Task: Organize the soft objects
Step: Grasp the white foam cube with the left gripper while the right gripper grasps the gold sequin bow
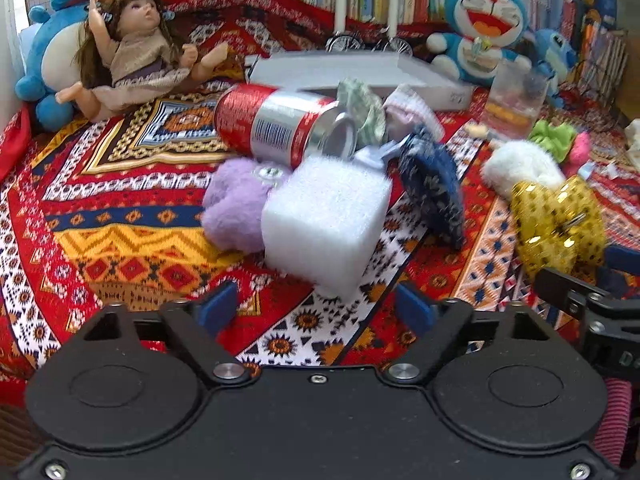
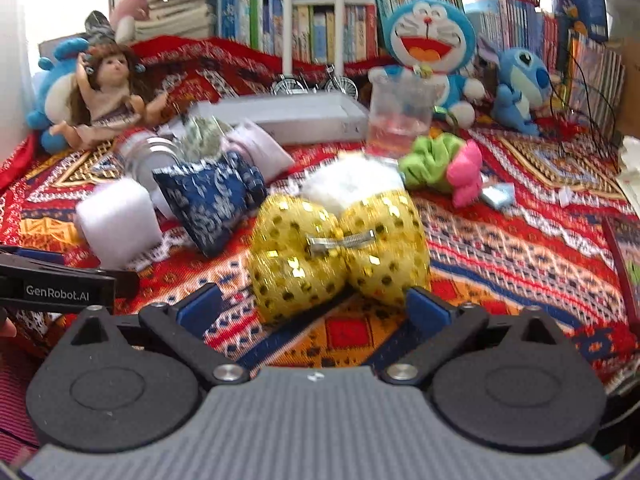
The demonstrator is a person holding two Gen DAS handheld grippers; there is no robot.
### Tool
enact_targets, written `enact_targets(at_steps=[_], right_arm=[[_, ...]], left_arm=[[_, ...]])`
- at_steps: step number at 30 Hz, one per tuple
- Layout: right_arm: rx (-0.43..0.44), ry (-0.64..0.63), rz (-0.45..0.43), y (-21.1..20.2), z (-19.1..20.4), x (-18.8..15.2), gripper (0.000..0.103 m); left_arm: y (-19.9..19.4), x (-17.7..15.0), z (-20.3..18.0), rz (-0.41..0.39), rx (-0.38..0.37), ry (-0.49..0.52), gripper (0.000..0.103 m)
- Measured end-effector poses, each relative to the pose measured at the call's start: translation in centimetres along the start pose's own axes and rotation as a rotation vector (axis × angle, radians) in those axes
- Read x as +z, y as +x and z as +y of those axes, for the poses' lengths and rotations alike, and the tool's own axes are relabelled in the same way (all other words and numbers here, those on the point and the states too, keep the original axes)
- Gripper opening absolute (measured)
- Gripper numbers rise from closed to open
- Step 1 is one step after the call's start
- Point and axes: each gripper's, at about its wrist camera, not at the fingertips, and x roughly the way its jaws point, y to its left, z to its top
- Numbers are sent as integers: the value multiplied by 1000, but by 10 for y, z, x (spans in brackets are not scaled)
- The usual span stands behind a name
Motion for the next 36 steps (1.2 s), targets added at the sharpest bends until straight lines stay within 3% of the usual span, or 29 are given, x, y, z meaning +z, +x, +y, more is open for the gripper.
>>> enact_targets(at_steps=[3, 6, 11, 13, 15, 20, 28, 30, 33, 36], right_arm=[[6, 18, -20, -1, -1, 5, 95], [12, 19, -39, -1, -1, 9, 92], [-35, -14, -40, 4, 2, 11, 87], [-64, -12, -55, 5, 0, 12, 89], [-86, -11, -51, 10, -5, 14, 103], [-76, -37, -23, 21, -6, 14, 103], [-41, -81, -22, 26, 0, 8, 103], [-33, -76, -25, 25, -1, 6, 97], [-20, -62, -32, 23, -3, 6, 90], [-13, -57, -51, 19, -3, 6, 79]], left_arm=[[-10, 4, 2, -38, -51, -10, 77], [-17, 8, 1, -74, -85, -11, 65], [-19, 12, -2, -91, -78, 7, 60], [-19, 14, -1, -106, -66, 11, 63], [-18, 16, 0, -117, -44, 23, 69], [-16, 18, -3, -171, 22, 75, 87], [4, 23, -7, -127, 16, 89, 82], [7, 22, -9, -118, 21, 89, 80], [6, 20, -15, -133, 47, 120, 65], [2, 20, -16, -135, 16, 116, 63]])
